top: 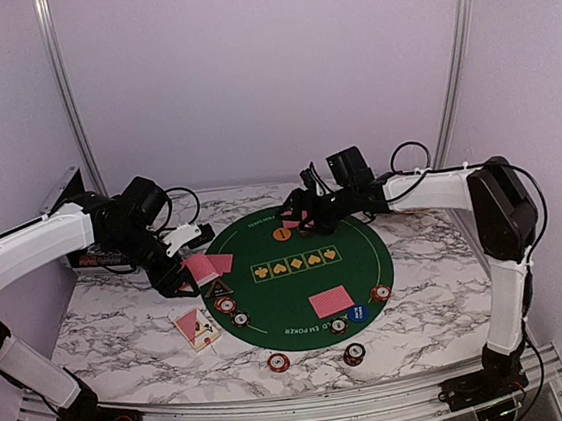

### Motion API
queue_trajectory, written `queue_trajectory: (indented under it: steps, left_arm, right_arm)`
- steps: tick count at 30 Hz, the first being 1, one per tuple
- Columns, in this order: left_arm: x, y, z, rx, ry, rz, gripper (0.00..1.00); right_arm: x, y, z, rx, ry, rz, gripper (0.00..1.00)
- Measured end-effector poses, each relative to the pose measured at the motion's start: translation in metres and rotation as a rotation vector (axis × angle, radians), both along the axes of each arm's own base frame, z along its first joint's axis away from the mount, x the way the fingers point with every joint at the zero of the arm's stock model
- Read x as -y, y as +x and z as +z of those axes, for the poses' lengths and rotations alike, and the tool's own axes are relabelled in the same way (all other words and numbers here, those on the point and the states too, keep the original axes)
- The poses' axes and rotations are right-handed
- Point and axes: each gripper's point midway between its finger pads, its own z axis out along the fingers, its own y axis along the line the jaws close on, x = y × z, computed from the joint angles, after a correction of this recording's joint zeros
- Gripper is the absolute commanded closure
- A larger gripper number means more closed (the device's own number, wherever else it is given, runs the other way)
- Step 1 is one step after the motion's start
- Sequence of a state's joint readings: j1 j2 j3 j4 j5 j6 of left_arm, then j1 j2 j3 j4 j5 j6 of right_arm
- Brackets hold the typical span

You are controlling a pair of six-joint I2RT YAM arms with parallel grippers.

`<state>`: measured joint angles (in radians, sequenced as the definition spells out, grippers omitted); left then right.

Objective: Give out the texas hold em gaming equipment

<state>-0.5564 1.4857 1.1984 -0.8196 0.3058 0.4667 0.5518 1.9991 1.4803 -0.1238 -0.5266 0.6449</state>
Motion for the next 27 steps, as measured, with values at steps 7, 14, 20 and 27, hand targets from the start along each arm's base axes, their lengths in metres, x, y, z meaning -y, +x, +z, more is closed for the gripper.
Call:
queue_trajectory:
  steps: [7, 14, 20, 27]
  left_arm:
    - [0.003, 0.004, 0.006, 0.016, -0.014, 0.000, 1.00]
    - [0.003, 0.004, 0.007, 0.014, -0.016, 0.001, 1.00]
    - [0.005, 0.004, 0.008, 0.012, -0.024, 0.001, 1.00]
    - [0.007, 0.001, 0.010, 0.005, -0.035, -0.009, 1.00]
  right_arm:
    - [-0.082, -0.104, 0.006, -0.093, 0.146, 0.217, 0.09]
    - [-0.126, -0.145, 0.032, -0.115, 0.294, 0.332, 0.11]
    - [-0.147, -0.157, 0.006, -0.196, 0.312, 0.367, 0.12]
    - [-0.156, -0.161, 0.008, -0.216, 0.345, 0.391, 0.13]
